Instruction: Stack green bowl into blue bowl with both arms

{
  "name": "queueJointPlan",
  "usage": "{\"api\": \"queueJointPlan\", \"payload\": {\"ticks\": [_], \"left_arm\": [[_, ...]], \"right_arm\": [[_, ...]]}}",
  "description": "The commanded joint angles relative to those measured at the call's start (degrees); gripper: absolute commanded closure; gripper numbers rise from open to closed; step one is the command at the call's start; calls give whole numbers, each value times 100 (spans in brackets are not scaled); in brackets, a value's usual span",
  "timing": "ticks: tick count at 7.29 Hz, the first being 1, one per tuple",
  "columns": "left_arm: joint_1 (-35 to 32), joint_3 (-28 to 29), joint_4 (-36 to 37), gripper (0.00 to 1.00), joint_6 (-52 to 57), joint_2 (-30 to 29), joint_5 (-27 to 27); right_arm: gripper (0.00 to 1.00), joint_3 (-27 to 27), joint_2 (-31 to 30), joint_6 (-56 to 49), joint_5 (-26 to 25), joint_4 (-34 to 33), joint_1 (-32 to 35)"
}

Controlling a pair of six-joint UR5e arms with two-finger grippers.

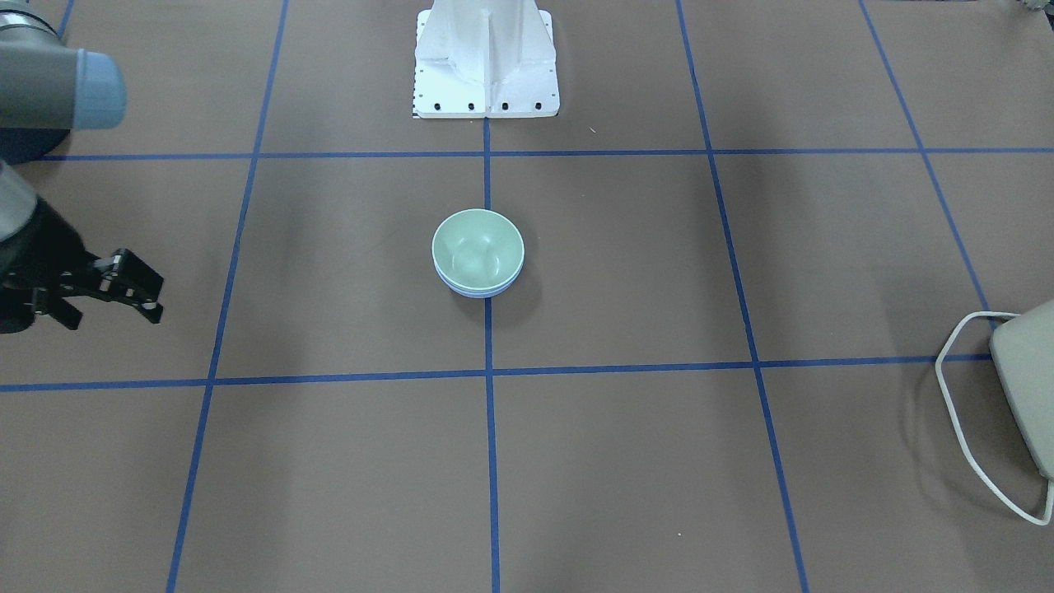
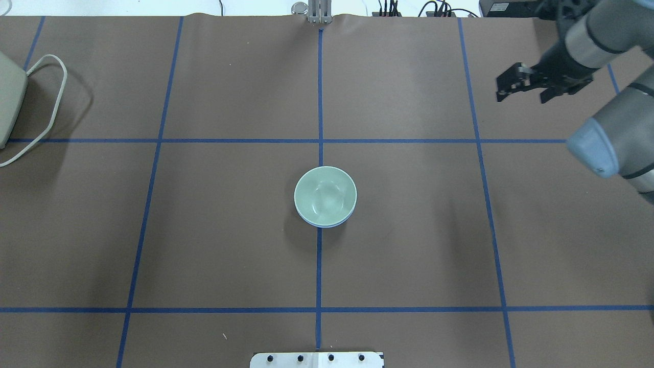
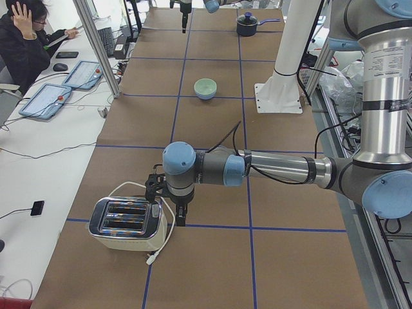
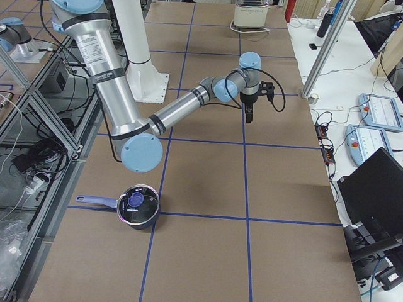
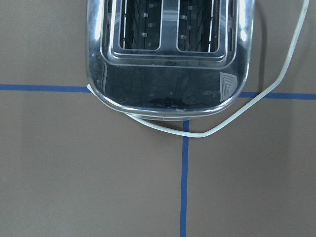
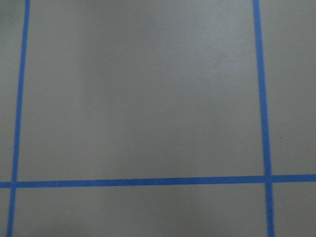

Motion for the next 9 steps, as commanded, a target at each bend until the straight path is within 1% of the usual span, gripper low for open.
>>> {"api": "queueJointPlan", "payload": {"ticks": [1,2,3,5,7,9], "left_arm": [[59,-69,2,1,533,1,-1],[59,-69,11,1,651,19,-9],[59,-51,11,1,652,36,-27],[59,-25,2,1,670,107,-53],[59,-60,-24,1,679,107,-53],[59,-69,-24,1,679,107,-71]], "right_arm": [[0,-51,-1027,-1870,72,-9,911],[0,-68,-1440,-2487,55,-79,1263],[0,-138,-1880,-2641,54,-79,1458],[0,-183,-2357,-2643,63,-18,1915],[0,-183,-2630,-2643,-7,0,1926],[0,-218,-2640,-2617,-34,0,1917]]}}
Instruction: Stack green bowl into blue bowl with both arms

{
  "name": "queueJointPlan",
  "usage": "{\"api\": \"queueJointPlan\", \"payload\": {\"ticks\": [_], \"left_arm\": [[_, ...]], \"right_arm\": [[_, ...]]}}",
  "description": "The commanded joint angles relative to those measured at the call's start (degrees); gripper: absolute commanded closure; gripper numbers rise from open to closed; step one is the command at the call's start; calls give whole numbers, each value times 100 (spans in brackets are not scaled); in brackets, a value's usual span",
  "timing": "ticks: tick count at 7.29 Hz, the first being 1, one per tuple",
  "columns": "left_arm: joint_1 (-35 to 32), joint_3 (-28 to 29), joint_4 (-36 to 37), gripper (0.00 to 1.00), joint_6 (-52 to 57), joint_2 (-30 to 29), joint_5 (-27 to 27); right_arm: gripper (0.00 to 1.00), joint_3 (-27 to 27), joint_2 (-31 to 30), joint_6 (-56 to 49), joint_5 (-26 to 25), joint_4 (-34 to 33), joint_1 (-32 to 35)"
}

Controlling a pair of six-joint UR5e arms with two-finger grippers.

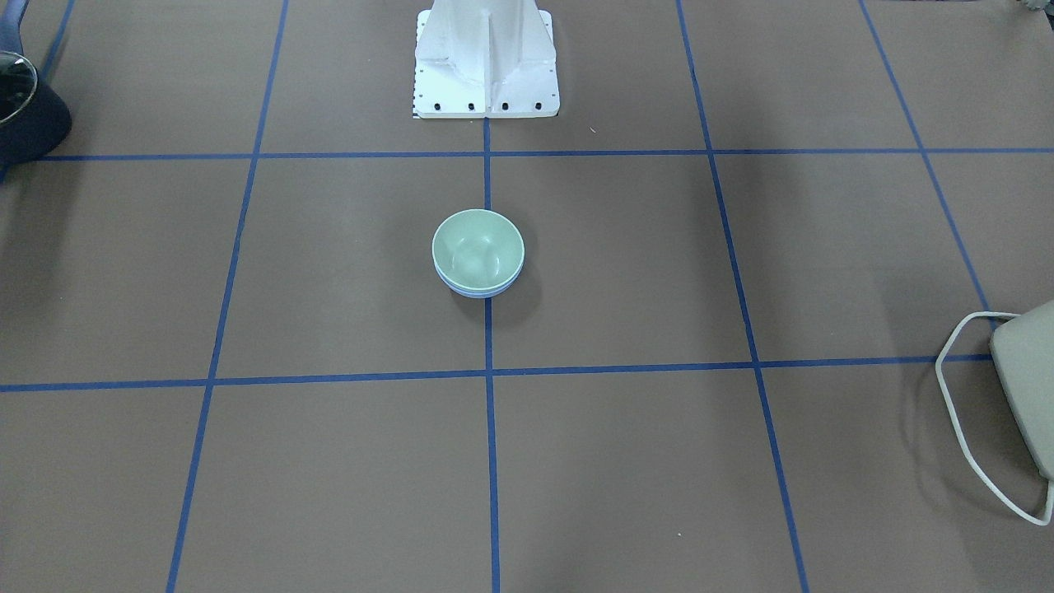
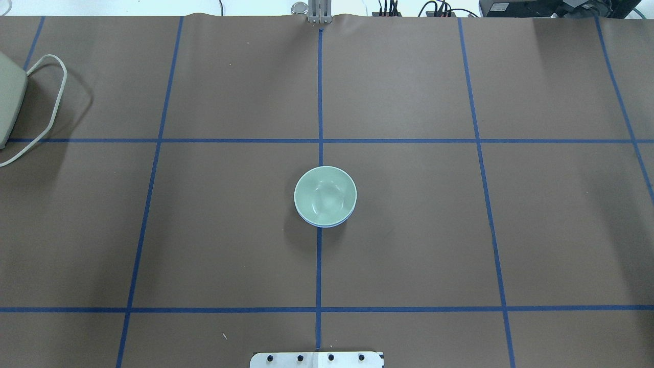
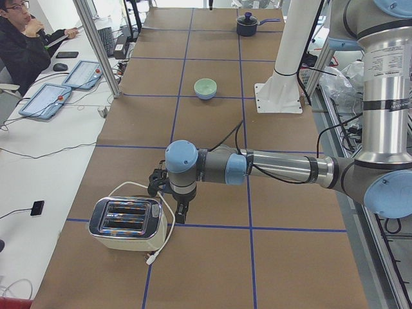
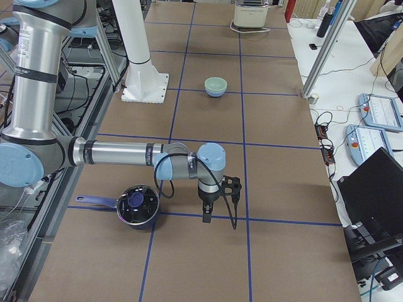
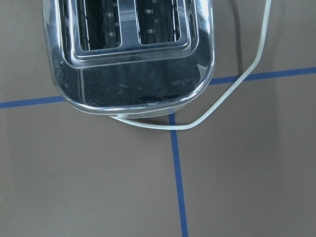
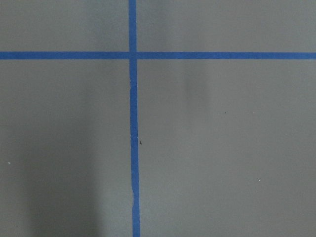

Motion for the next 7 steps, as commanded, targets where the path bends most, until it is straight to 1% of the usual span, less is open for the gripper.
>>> {"api": "queueJointPlan", "payload": {"ticks": [1,7], "left_arm": [[0,3,-3,1,1,0,-6],[0,38,6,1,-8,9,3]], "right_arm": [[0,-21,-20,13,-13,1,-2],[0,-109,6,13,-13,54,-2]]}}
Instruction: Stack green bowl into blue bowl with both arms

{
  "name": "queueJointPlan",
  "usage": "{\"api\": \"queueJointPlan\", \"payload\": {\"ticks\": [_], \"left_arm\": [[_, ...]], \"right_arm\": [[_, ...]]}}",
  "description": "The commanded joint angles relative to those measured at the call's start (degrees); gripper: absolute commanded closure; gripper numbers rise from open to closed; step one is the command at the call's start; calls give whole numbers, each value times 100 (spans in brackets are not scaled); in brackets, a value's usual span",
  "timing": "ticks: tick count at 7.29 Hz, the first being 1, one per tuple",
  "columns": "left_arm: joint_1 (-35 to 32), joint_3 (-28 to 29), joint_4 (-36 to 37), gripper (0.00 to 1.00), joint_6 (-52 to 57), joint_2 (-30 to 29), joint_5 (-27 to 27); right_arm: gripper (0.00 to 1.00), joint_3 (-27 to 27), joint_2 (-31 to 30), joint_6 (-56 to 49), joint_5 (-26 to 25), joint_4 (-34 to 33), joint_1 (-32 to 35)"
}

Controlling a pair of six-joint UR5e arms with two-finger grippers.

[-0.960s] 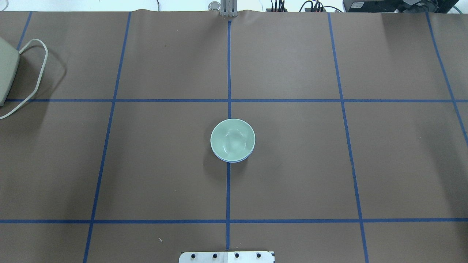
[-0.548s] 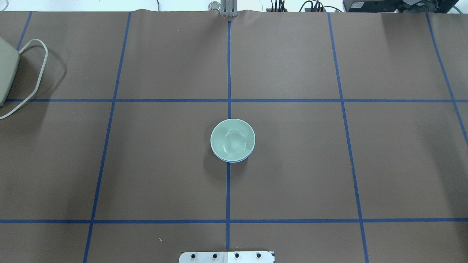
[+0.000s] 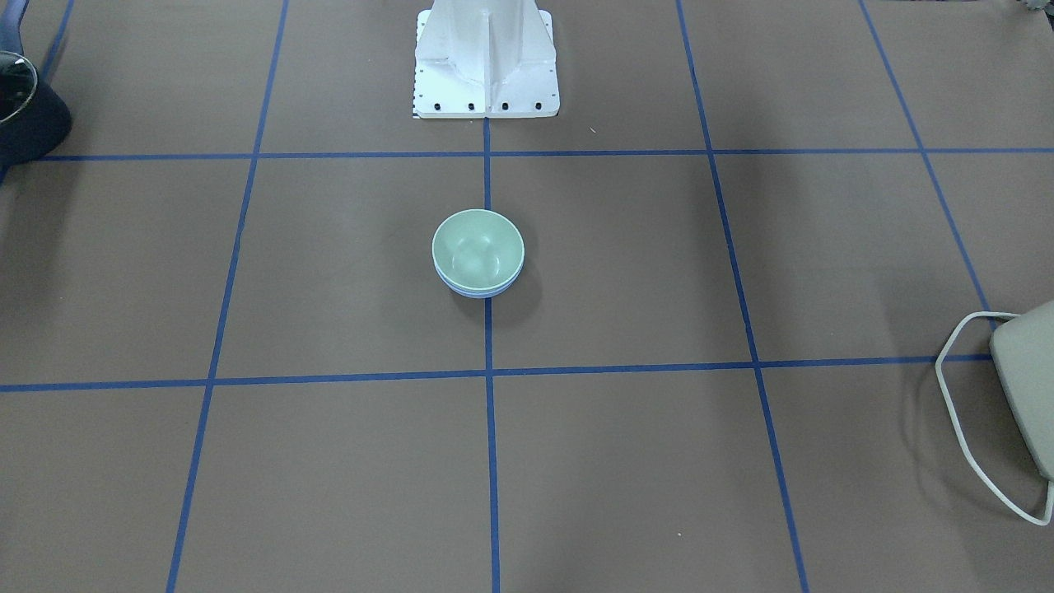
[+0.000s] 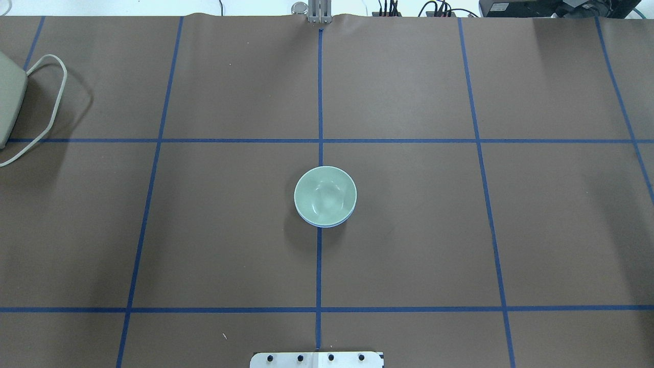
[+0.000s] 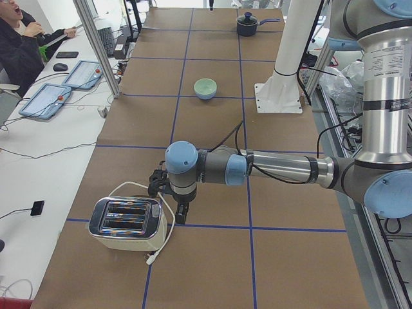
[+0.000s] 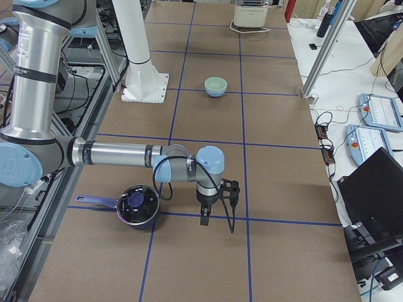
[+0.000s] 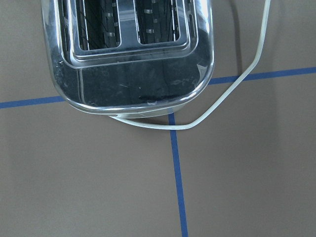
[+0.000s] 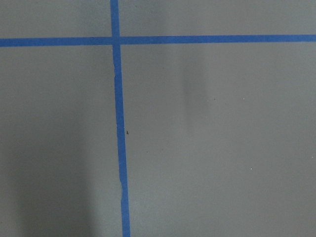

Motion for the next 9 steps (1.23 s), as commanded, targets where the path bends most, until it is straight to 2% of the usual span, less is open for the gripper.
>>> {"api": "queueJointPlan", "payload": {"ticks": [1,9], "left_arm": [[0,8,-7,1,-3,-4,0],[0,-18,1,1,-3,93,0]], "right_arm": [[0,-18,0,0,0,14,0],[0,-70,-9,0,0,14,0]]}}
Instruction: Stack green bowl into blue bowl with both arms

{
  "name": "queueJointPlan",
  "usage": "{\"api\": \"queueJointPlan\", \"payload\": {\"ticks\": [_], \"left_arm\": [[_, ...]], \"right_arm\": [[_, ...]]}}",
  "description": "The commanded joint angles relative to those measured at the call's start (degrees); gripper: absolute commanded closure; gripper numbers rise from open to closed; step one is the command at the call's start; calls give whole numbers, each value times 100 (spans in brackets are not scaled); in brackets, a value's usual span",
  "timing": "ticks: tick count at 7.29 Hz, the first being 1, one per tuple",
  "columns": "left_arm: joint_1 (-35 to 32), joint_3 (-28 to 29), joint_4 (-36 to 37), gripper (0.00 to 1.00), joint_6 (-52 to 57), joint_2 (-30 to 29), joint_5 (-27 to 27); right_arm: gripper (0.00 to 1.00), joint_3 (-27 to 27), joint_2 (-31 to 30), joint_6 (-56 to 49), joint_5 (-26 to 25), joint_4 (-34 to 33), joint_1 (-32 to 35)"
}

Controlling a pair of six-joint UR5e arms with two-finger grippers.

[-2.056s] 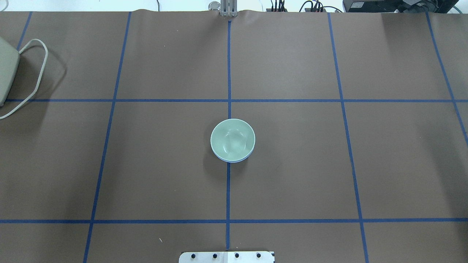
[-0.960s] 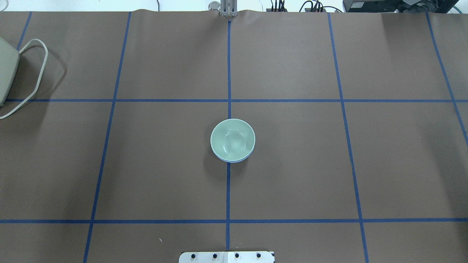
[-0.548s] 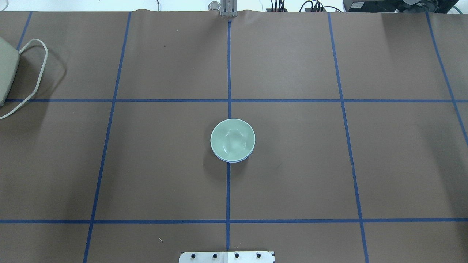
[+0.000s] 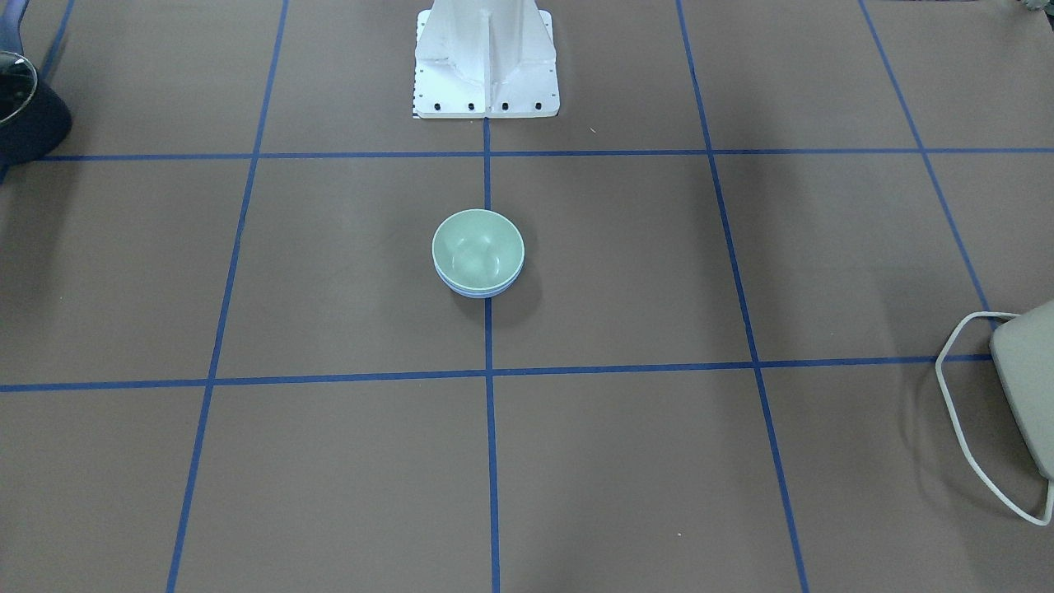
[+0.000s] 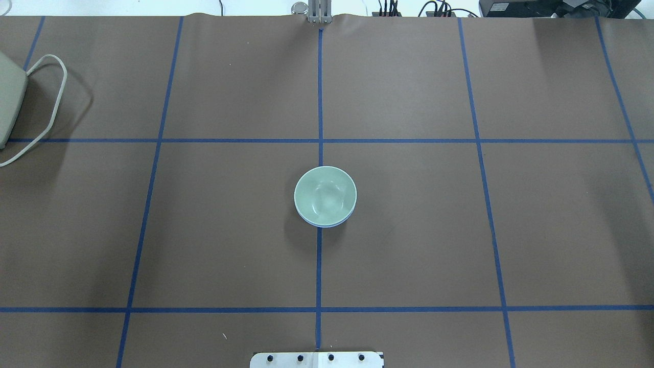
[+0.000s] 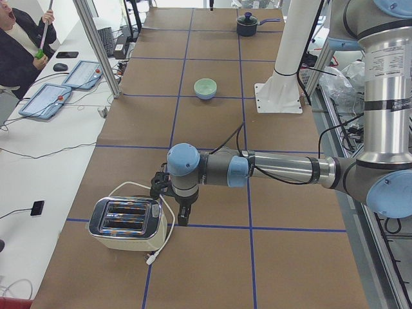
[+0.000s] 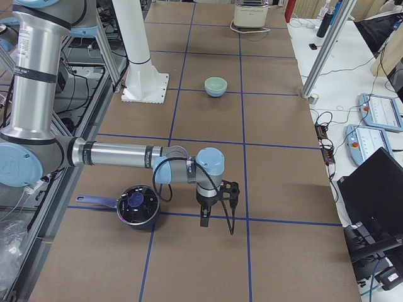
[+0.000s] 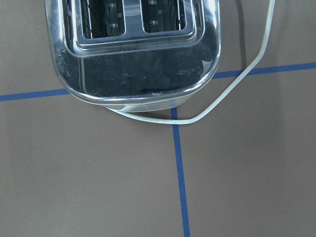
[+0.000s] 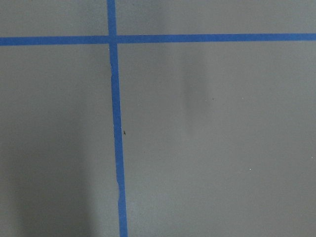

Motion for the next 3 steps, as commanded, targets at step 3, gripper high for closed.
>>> {"api": "queueJointPlan", "payload": {"ticks": [3], "left_arm": [[0,-6,6,1,-6,12,0]], "right_arm": [[0,-21,8,0,9,35,0]]}}
